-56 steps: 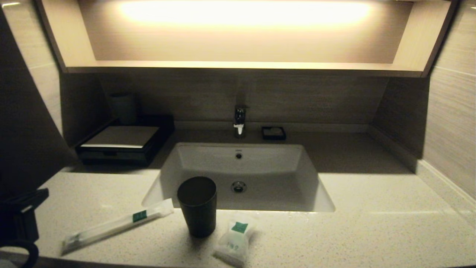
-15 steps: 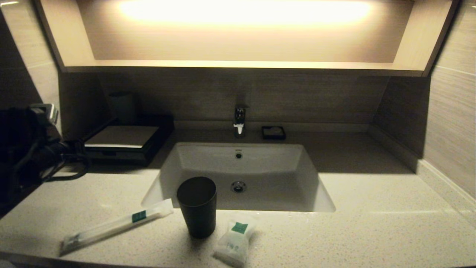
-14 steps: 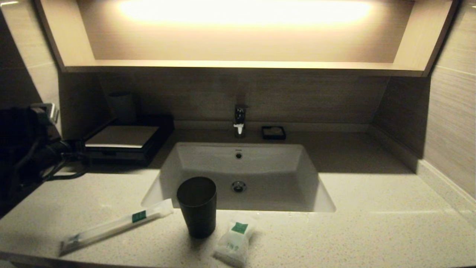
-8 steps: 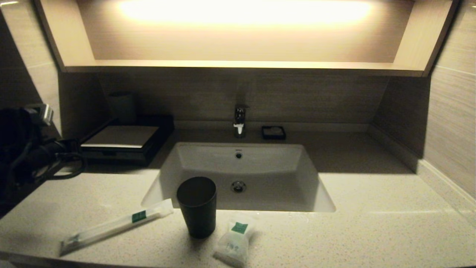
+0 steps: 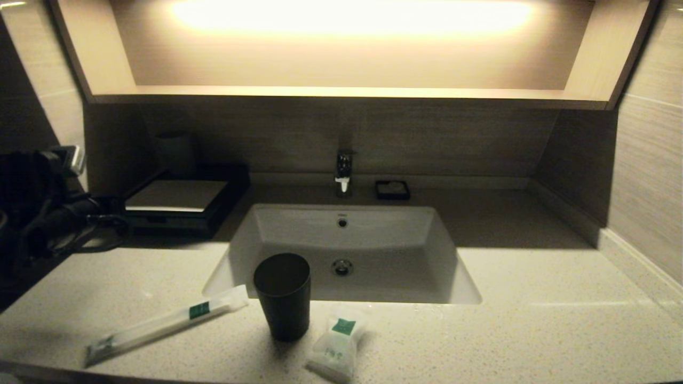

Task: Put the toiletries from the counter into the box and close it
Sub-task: Open the drawer

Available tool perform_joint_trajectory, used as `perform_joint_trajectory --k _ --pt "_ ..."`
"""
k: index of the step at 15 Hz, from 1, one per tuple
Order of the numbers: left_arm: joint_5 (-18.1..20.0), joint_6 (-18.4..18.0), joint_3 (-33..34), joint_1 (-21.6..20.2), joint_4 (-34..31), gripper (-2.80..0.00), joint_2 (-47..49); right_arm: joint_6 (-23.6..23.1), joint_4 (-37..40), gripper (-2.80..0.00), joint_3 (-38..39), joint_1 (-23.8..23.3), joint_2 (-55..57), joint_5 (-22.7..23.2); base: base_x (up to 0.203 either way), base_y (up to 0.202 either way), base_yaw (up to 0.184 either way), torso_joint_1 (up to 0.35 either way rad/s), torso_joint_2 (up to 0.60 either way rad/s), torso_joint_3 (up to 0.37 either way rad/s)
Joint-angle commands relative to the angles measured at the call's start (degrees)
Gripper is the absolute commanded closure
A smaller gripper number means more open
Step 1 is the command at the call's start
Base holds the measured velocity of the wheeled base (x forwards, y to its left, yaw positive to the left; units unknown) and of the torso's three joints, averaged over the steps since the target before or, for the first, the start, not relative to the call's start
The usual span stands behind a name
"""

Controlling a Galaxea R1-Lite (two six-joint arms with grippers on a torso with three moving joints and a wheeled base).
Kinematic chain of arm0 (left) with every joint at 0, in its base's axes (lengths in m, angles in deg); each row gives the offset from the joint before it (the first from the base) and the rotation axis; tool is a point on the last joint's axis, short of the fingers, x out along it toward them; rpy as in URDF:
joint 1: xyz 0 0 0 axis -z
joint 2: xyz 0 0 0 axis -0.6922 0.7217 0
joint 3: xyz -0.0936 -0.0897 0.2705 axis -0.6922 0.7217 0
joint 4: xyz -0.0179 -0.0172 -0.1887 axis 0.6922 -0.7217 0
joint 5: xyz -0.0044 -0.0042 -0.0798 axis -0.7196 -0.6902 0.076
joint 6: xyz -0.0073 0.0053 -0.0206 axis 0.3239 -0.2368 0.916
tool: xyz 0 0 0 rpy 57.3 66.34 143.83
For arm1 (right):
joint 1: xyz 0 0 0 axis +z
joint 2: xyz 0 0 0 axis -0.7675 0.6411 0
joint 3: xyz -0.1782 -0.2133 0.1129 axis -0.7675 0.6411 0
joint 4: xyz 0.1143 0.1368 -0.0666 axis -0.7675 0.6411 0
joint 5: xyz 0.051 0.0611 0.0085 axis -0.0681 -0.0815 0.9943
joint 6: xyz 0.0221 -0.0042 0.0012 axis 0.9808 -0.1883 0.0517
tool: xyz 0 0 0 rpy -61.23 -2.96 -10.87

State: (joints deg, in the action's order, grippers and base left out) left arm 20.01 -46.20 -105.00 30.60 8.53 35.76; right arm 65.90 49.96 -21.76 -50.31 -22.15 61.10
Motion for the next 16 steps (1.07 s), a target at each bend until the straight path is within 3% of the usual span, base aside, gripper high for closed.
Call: perform_joint_trajectory --k 1,11,16 --pt "0.1 -0.06 0.25 0.35 0.06 0.0 0.39 -0.04 0.0 0.0 0.09 0.01 0.01 0.02 0.0 0.0 0.0 0.0 0.0 0.0" --pt "2.04 -0.14 -0.78 0.81 0.03 0.0 5.9 -0.04 0.0 0.0 0.09 0.01 0.05 0.02 0.0 0.0 0.0 0.0 0.0 0.0" --pt "5.46 -0.14 -0.51 0.72 0.3 0.0 6.72 -0.04 0.0 0.0 0.09 0.01 0.05 0.02 0.0 0.0 0.0 0.0 0.0 0.0"
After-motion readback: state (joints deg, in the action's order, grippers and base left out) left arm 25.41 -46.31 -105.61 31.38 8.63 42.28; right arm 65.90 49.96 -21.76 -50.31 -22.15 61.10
